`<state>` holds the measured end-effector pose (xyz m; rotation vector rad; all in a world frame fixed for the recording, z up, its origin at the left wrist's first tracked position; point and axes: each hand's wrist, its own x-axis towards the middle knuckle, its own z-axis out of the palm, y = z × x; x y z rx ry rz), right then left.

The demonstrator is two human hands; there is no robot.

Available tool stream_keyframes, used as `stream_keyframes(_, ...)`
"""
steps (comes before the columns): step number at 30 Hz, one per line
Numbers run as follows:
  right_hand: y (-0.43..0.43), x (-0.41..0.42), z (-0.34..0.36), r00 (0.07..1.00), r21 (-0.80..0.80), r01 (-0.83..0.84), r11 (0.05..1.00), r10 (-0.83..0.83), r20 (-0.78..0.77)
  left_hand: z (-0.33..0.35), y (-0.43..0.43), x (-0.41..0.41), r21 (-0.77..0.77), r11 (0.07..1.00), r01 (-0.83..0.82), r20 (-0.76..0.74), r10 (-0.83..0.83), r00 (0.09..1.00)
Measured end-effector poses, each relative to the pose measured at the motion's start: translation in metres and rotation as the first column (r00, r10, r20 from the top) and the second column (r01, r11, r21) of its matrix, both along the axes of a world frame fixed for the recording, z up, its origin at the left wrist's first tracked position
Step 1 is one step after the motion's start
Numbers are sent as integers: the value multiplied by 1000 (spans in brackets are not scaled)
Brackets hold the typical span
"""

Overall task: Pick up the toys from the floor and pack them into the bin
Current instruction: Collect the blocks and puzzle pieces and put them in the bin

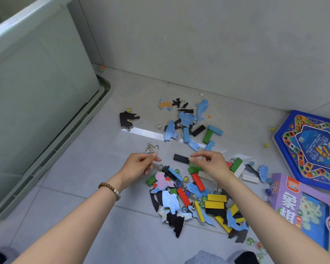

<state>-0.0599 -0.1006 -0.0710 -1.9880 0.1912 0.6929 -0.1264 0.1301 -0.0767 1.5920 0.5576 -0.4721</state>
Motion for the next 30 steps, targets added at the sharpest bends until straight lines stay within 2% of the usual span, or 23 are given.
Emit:
stream_keyframes(2,-2,-3,-5,993,-147,-90,985,100,56,-3,2,-1,18,998,54,46,-55,997)
stream_keyframes(4,-1,-7,-8,989,-250,-101,963,123,76,-6,2,-2,68,990,122,72,-127,989)
stream_keyframes(10,7,-10,-11,981,-348,-93,933,146,129,-16,3,2,342,882,323,15,-349,937)
stream_keyframes(11,8,-9,-9,985,-303,-76,950,119,126,-17,3,3,376,860,345,0,-372,928)
stream_keyframes(13,9,-10,-5,998,-95,5,995,2,70,-17,3,4,430,820,378,-28,-406,913)
stream_keyframes(17,8,-8,7,975,130,164,978,-140,-172,-16,1,7,472,789,394,-48,-424,905)
stream_keyframes(18,6,-7,7,948,239,236,942,-169,-271,-17,1,7,454,803,386,-41,-414,909)
stream_keyframes(20,4,-6,9,890,436,370,821,-177,-421,-14,1,7,314,898,310,1,-326,945)
stream_keyframes(22,3,-6,11,882,494,387,778,-155,-446,-7,1,6,119,975,187,22,-191,981)
stream_keyframes(23,4,-6,12,894,471,351,809,-140,-426,-3,1,6,42,991,128,9,-129,992)
stream_keyframes(26,8,-9,9,957,250,107,962,-32,-287,8,3,7,-92,995,24,-47,-28,998)
stream_keyframes(30,16,-25,0,996,90,-59,994,64,-55,16,2,11,-207,978,-26,-83,9,997)
